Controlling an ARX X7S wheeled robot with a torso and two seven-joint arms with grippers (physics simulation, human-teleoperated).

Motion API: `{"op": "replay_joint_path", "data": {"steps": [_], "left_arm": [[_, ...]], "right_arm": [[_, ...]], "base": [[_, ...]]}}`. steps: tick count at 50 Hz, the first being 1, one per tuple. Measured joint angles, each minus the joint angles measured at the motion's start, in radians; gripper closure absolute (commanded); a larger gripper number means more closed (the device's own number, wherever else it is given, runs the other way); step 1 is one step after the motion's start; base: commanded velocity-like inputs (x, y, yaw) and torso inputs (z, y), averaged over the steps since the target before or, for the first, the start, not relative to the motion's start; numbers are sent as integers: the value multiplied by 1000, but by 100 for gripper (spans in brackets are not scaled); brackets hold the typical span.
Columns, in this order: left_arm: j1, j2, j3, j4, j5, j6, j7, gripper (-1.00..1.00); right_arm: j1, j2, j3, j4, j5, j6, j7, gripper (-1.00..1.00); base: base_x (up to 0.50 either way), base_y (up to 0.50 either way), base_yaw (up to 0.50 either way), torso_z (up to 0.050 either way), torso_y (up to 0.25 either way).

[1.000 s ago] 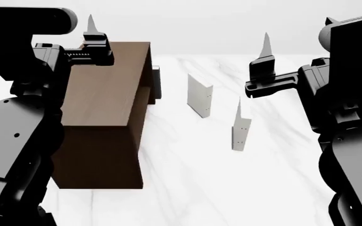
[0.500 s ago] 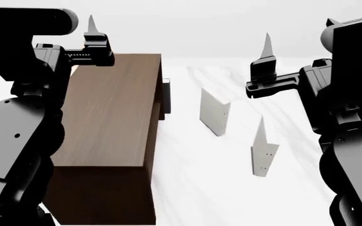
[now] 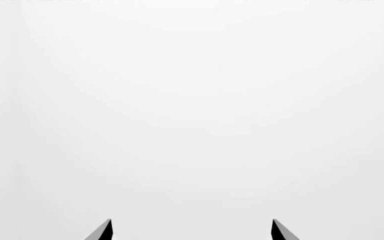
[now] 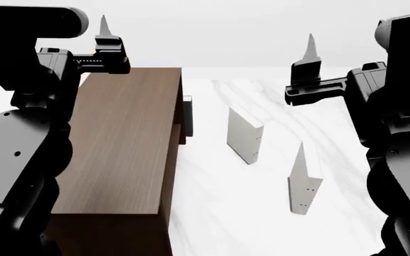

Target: Pick up the book on the right and place it under the cabinet shelf.

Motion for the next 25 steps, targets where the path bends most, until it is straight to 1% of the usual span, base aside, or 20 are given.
{"op": "replay_joint_path", "data": {"steps": [3,7,10,14,19,25], "left_arm": [[-2,-2,-3,5,-3,-5,-2,-100],[-4,-6,-9,12,-7,-10,-3,-100],[-6,-10,-14,15,-9,-11,-4,-100],[-9,-14,-22,16,-13,-13,-4,-100],[-13,-18,-33,16,-18,-18,-6,-100],[-17,-22,-43,13,-21,-19,-8,-100]], "right_arm": [[36,28,38,46,157,17,135,-100],[100,77,78,143,461,32,362,-100],[154,114,87,226,680,38,517,-100],[223,157,86,337,917,37,683,-100],[291,200,70,472,1146,30,847,-100],[354,246,27,628,1358,17,997,-100]], "base": [[0,0,0,0,0],[0,0,0,0,0],[0,0,0,0,0],[0,0,0,0,0],[0,0,0,0,0],[0,0,0,0,0]]}}
